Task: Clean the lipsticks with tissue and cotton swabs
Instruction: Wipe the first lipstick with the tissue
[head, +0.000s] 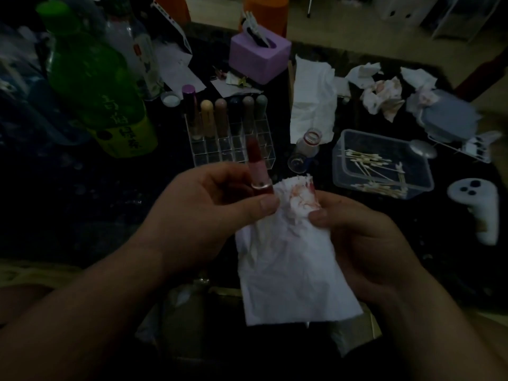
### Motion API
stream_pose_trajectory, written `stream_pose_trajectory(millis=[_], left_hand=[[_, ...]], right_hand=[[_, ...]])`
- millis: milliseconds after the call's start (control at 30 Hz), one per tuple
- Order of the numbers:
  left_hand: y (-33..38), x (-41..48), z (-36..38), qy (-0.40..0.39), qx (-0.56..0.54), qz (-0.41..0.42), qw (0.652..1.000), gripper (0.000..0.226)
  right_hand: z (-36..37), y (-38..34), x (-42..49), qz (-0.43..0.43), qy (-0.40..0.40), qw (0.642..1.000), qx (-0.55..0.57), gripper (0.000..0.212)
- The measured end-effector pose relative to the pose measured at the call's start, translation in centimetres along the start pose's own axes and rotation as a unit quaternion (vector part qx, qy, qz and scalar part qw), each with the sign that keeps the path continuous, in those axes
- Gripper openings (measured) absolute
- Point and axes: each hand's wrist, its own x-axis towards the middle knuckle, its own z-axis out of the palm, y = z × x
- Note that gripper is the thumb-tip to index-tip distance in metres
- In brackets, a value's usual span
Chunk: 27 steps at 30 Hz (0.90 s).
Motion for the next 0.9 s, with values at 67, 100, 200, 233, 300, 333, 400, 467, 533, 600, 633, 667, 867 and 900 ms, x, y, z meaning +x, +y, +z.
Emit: stream_pose_trajectory(millis=[67, 100, 200, 233, 300, 333, 400, 467, 533, 600, 633, 667, 867, 900], left_hand=[[0.1, 0.1, -0.2, -0.036, 0.024, -0.002, 0.999, 0.038], [0.2, 0.1, -0.3, -0.061, 0.041, -0.008, 0.997, 0.040], [0.2, 0.1, -0.1, -0.091, 0.109, -0.012, 0.990, 0.038], [0.1, 0.2, -0.1, -0.086, 0.117, -0.013, 0.989, 0.036], [0.0, 0.2, -0.1, -0.068, 0.129, -0.025, 0.989, 0.035], [-0.2, 0.3, -0.2, -0.060, 0.138, -0.032, 0.988, 0.036], [-0.3, 0.5, -0.3, -0.048, 0.154, -0.044, 0.986, 0.038], [-0.4, 0.6, -0.2, -0.037, 0.206, -0.044, 0.977, 0.043], [-0.5, 0.7, 0.0, -0.023, 0.246, -0.042, 0.968, 0.046], [-0.6, 0.9, 0.0, 0.008, 0.230, -0.037, 0.973, 0.046], [-0.6, 1.0, -0.1, 0.027, 0.214, -0.032, 0.976, 0.043], [-0.5, 1.1, -0.2, 0.044, 0.199, -0.026, 0.979, 0.038], [0.0, 2.0, -0.7, 0.103, 0.172, -0.002, 0.980, 0.023], [0.0, 2.3, -0.9, 0.113, 0.172, 0.000, 0.979, 0.023]], right_hand=[[-0.2, 0.0, -0.1, 0.011, 0.001, 1.000, -0.008, 0.060], [-0.3, 0.0, -0.1, 0.014, 0.002, 1.000, -0.012, 0.061], [-0.5, 0.0, -0.1, 0.017, 0.019, 0.999, -0.036, 0.062], [-0.5, 0.0, -0.2, 0.017, 0.038, 0.997, -0.058, 0.057], [-0.5, -0.1, -0.2, 0.007, 0.085, 0.990, -0.117, 0.032], [-0.6, -0.1, -0.3, 0.001, 0.111, 0.983, -0.147, 0.019], [-0.8, 0.0, -0.4, -0.007, 0.156, 0.968, -0.197, 0.009], [-1.1, 0.1, -0.5, -0.007, 0.177, 0.954, -0.242, 0.013], [-1.5, 0.3, -0.5, -0.003, 0.191, 0.931, -0.310, 0.014], [-2.7, 0.6, -0.2, -0.007, 0.220, 0.866, -0.449, 0.015], [-3.3, 0.9, 0.1, -0.009, 0.233, 0.824, -0.517, 0.015], [-3.9, 1.2, 0.4, -0.012, 0.244, 0.787, -0.567, 0.016], [-6.1, 2.1, 2.3, -0.051, 0.314, 0.722, -0.614, 0.019], [-6.3, 2.3, 2.5, -0.059, 0.324, 0.717, -0.615, 0.018]])
